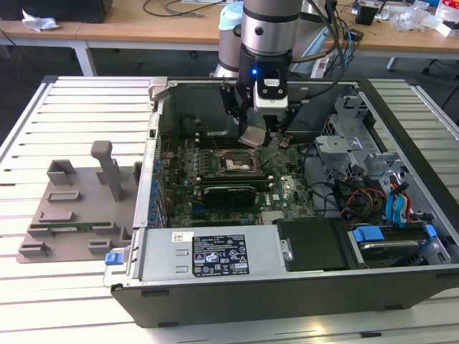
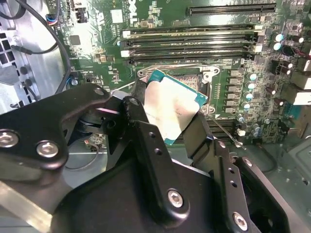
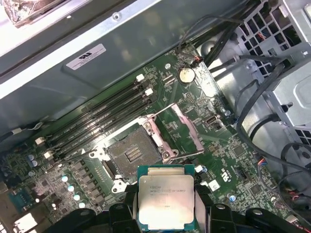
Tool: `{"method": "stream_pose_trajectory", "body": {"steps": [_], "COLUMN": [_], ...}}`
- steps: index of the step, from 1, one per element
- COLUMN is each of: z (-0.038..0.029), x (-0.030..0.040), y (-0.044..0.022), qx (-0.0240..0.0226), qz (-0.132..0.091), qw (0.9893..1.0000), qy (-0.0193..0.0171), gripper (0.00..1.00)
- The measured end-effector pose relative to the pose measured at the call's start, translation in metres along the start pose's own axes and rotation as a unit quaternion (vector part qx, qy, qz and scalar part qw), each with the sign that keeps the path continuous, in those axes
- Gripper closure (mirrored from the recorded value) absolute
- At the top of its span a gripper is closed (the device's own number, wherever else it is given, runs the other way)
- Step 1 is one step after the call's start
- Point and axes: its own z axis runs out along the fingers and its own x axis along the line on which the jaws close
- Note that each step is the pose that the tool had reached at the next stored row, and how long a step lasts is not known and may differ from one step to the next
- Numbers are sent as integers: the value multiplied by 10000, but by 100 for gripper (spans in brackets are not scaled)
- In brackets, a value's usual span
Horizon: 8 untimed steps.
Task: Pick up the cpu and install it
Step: 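Place the cpu into insertion slot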
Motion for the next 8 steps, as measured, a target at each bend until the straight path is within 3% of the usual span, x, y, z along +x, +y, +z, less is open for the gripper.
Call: {"method": "stream_pose_trajectory", "body": {"steps": [3,6,8], "z": [2,8,8], "x": [0,0,0], "y": [0,0,0], "qx": [3,16,16], "qz": [118,567,601], "qw": [9999,9984,9982], "qy": [1,3,4], "gripper": [45,45,45]}}
